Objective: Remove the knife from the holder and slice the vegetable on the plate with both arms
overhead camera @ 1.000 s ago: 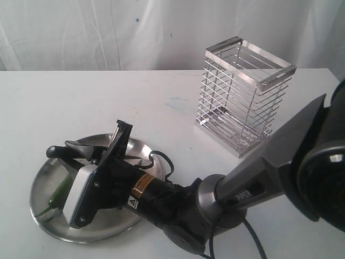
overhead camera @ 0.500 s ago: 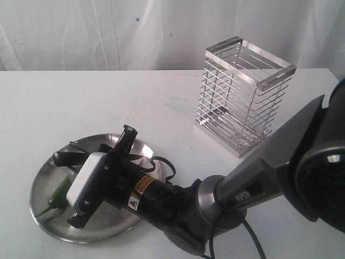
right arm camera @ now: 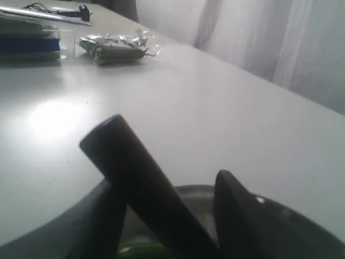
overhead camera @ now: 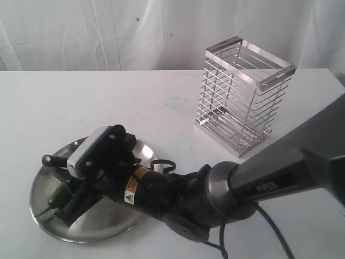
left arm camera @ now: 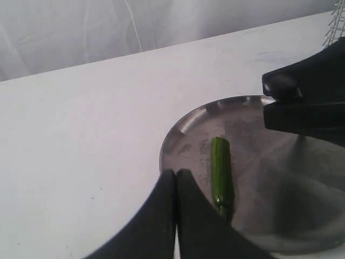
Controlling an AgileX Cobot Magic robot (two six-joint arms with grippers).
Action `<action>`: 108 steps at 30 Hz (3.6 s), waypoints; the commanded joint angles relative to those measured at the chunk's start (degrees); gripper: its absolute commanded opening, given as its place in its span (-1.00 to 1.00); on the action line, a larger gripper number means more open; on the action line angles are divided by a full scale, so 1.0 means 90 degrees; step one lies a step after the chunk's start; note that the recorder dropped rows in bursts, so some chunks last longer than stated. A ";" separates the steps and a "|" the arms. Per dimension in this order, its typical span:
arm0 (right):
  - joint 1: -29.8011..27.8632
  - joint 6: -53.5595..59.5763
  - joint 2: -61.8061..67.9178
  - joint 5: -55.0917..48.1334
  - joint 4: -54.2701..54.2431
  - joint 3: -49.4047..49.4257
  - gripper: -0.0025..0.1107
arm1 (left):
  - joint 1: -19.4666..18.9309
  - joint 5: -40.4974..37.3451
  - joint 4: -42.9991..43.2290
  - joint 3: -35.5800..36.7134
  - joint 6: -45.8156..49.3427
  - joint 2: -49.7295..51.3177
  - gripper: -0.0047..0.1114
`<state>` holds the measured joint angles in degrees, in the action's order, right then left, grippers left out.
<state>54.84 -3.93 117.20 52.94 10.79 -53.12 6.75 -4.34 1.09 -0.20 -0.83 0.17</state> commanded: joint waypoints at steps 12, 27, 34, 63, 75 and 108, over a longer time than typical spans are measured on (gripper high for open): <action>0.0001 -0.1025 -0.1125 -0.3820 0.0020 0.0055 0.00 | 0.0039 0.0004 -0.0011 0.0022 -0.0041 -0.0019 -0.92; 0.0001 0.3907 -0.1153 -0.1940 0.0045 0.0055 -0.96 | 0.0039 0.0004 -0.0011 0.0022 -0.0041 -0.0019 -0.92; 0.0001 0.6564 -0.1474 -0.1927 0.0412 0.0055 -0.96 | 0.0039 0.0004 -0.0011 0.0022 -0.0041 -0.0019 -0.92; -0.0115 0.6346 -0.0578 -0.2408 0.0605 0.0055 -0.16 | 0.0039 0.0004 -0.0011 0.0022 -0.0041 -0.0019 -0.92; -0.0130 0.3442 -0.2428 -0.2049 -0.6059 0.0055 -0.19 | 0.0039 0.0004 -0.0011 0.0022 -0.0041 -0.0019 -0.92; -0.1466 0.1336 -0.0251 -0.9589 -0.7516 -0.2774 0.16 | 0.0039 0.0004 -0.0011 0.0022 -0.0041 -0.0019 -0.92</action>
<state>41.08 9.81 113.37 -33.55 -54.61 -77.10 6.75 -4.34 1.09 -0.20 -0.83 0.17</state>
